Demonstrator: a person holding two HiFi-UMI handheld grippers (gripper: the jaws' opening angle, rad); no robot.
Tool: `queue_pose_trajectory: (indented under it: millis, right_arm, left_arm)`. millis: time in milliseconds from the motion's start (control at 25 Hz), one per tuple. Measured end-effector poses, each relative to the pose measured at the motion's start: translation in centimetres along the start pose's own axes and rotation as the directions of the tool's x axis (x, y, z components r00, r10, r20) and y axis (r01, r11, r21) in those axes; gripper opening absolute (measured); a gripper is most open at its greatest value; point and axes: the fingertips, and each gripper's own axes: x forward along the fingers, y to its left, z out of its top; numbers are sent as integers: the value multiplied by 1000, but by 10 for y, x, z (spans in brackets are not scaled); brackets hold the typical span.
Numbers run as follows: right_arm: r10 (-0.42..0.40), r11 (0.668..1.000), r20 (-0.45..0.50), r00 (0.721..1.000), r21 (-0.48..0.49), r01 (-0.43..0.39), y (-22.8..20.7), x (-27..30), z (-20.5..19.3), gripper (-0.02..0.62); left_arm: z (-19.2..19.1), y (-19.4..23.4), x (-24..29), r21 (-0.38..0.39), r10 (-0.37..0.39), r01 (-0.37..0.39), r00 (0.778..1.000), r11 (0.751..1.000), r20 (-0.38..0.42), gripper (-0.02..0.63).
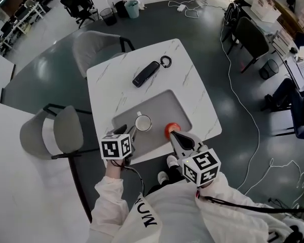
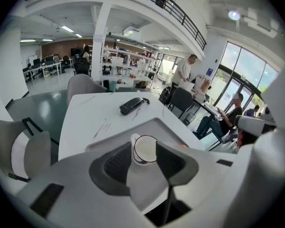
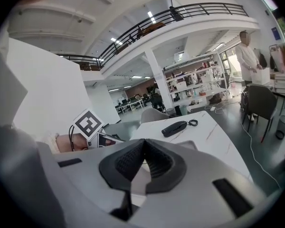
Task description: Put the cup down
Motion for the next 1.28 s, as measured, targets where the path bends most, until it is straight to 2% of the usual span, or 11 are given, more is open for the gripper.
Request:
queue_pose_trajectory:
  millis: [240, 560, 760, 920, 1080, 1280]
  right_arm:
    - [14, 999, 5, 1000, -33, -13, 22, -13, 0, 5]
    - [29, 998, 17, 999, -64, -28, 53, -28, -8, 5]
    - [33, 996, 33, 999, -84, -30, 72, -39, -11, 5]
    - [29, 995, 45, 999, -95, -24, 84, -51, -13, 5]
    - [30, 993, 69, 997, -120, -22, 105, -63, -11, 5]
    - [46, 988, 116, 992, -153, -28, 130, -75, -2, 5]
  left_arm:
    - [0, -8, -31, 10, -8, 7, 990, 1000, 138, 166]
    - [-21, -16, -68, 12, -5, 3, 983, 1000, 181, 166]
    - [-35, -31, -91, 8, -53, 53, 976, 999, 213, 166]
    - [-47, -36, -109, 22, -34, 30, 969, 999, 244, 166]
    - [-61, -42, -134, 13, -27, 25, 955, 1000, 297, 166]
    - [-63, -50, -172, 26, 5, -17, 924, 1000, 382, 166]
